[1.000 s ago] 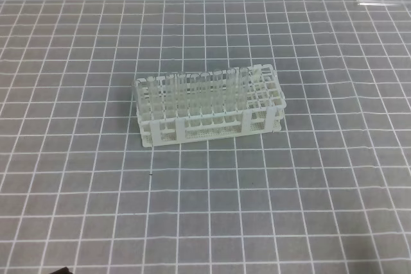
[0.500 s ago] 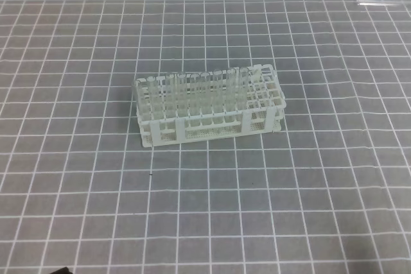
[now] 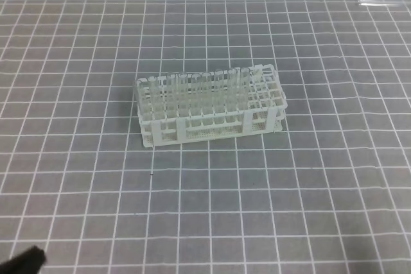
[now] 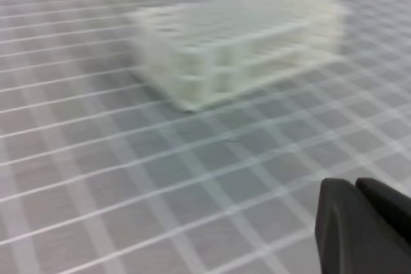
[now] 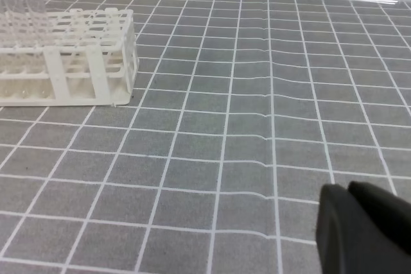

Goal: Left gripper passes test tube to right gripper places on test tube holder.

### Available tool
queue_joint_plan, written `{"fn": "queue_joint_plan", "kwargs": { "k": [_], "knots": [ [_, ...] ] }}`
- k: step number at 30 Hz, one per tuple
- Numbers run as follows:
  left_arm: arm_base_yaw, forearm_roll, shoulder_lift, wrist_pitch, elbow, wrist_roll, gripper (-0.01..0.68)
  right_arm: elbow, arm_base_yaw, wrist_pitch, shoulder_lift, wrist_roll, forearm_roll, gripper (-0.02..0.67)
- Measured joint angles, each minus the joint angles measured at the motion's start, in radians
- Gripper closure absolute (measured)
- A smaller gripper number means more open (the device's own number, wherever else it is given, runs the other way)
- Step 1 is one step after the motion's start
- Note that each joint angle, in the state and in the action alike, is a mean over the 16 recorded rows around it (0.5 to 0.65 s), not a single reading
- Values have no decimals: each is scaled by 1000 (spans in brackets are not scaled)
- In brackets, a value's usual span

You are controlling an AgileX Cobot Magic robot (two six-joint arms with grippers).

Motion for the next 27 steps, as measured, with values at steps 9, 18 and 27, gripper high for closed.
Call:
{"fn": "queue_joint_plan", "kwargs": {
  "k": [9, 18, 27],
  "knots": [
    [352, -61, -4, 22, 0, 76, 675, 0, 0, 0, 0, 0, 2, 662],
    [475, -91, -9, 33, 2, 90, 675, 0, 0, 0, 0, 0, 8, 662],
    [465, -94, -1, 36, -1, 89, 675, 0, 0, 0, 0, 0, 23, 662]
  ]
}}
